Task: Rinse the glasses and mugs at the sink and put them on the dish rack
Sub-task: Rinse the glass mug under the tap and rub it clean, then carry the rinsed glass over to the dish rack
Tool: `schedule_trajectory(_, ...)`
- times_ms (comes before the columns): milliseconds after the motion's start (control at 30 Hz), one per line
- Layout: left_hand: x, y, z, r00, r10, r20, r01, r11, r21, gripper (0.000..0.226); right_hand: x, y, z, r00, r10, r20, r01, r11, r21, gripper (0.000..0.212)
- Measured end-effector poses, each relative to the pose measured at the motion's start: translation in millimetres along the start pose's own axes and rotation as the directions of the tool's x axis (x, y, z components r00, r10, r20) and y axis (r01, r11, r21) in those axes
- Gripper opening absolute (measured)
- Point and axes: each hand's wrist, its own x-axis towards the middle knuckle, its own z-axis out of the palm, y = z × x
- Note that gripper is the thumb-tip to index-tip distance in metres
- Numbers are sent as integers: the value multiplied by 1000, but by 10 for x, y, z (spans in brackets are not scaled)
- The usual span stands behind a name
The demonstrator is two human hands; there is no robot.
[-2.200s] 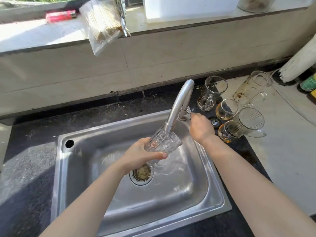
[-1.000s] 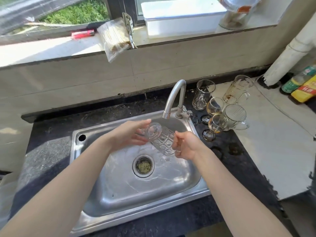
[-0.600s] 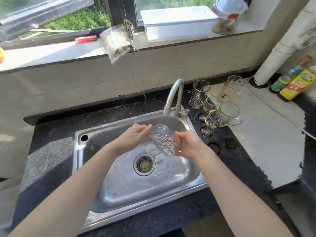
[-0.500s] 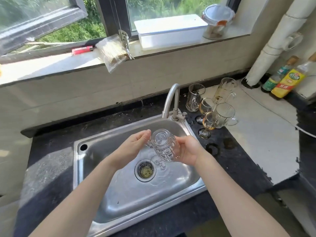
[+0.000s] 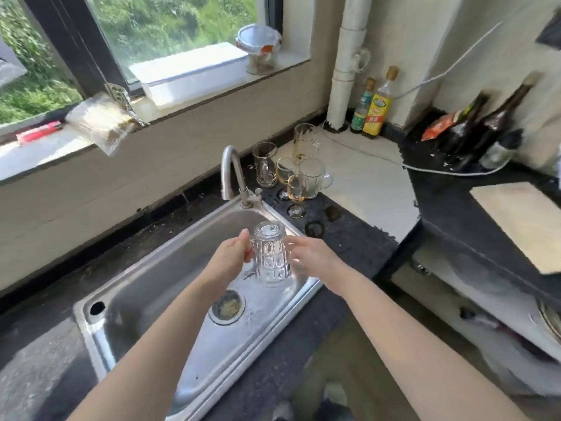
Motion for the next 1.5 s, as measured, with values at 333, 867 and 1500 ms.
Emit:
schedule_trajectory(333,-354,1264,2156,817,196,543,-208,977,-40,44,-1632,733,-1697,847,-115,-520,88,993,-77,69)
schedule_trajectory(867,-1852,2442,6433,434,221,873,-474,880,12,52,-4241,2504,-4785,480,63,-875,-40,998,49,72)
schedule_trajectory(1500,-1893,3481,10210,185,174,967,-544,838,-47,46,-4811,3952,-7992,217,80,-973,-100,993,59,76)
